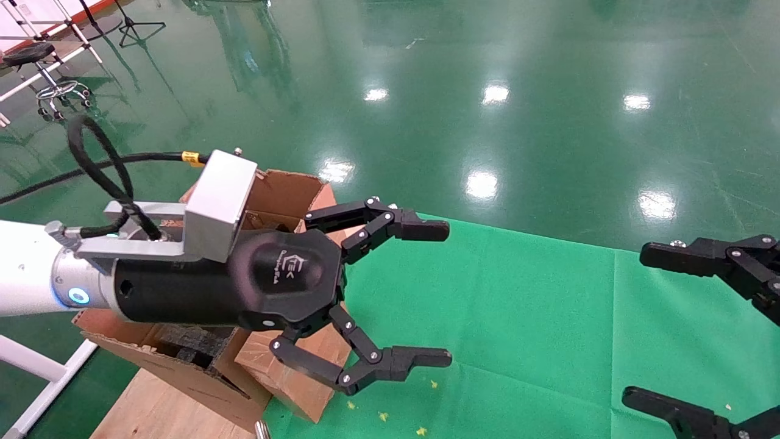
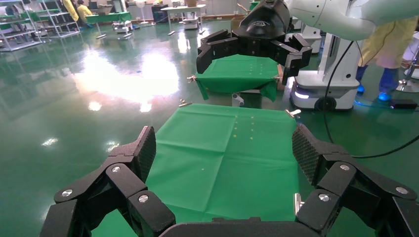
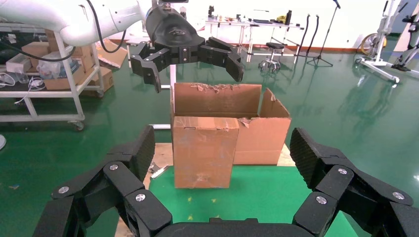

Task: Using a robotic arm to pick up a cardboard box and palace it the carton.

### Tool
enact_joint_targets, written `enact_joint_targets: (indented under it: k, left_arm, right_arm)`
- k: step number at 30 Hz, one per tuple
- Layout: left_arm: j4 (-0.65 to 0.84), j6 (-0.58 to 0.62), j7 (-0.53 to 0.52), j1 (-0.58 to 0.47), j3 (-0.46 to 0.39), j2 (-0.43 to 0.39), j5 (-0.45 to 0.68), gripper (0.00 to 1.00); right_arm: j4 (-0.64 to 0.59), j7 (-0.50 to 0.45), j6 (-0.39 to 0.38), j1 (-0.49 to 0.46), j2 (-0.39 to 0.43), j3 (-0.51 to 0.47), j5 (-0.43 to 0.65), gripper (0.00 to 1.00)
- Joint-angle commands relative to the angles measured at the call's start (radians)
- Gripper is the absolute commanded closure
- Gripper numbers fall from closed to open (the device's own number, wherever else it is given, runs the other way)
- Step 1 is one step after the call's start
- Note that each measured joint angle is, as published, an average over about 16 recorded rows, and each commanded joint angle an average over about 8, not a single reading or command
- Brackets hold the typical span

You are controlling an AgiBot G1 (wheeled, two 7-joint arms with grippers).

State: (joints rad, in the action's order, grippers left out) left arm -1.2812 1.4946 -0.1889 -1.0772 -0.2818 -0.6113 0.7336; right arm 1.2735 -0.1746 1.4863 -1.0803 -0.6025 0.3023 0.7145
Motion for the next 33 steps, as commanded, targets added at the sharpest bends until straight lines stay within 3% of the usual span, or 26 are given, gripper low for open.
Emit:
enact_joint_targets:
  k: [1,14,16,18,21,23,28,33]
  left_arm:
    - [0.0,0.0,0.0,0.0,0.0,0.0,0.0,0.0]
    - [0.0,0.0,0.0,0.0,0.0,0.0,0.0,0.0]
    - [0.0,-0.001,0.001,0.0,0.0,0.002,0.003,0.0]
    - [-0.009,-0.003,-0.001,-0.007,-0.006,0.015,0.03,0.0]
    - [-0.033,-0.004,-0.022,-0.043,-0.031,0.042,0.117,0.0]
    - [-0.049,-0.002,-0.047,-0.084,-0.057,0.06,0.198,0.0]
    - [-0.065,0.004,-0.146,-0.19,-0.123,0.076,0.372,0.0]
    - [-0.066,0.008,-0.215,-0.239,-0.155,0.077,0.427,0.0]
  right_arm:
    - [0.0,0.0,0.0,0.0,0.0,0.0,0.0,0.0]
    - [0.0,0.0,0.0,0.0,0.0,0.0,0.0,0.02]
    - [0.0,0.0,0.0,0.0,0.0,0.0,0.0,0.19]
    - [0.0,0.0,0.0,0.0,0.0,0.0,0.0,0.44]
    - [0.0,0.0,0.0,0.0,0.0,0.0,0.0,0.81]
    - [0.0,0.0,0.0,0.0,0.0,0.0,0.0,0.98]
    - [0.0,0.0,0.0,0.0,0.0,0.0,0.0,1.0]
    - [-0.001,0.0,0.0,0.0,0.0,0.0,0.0,1.0]
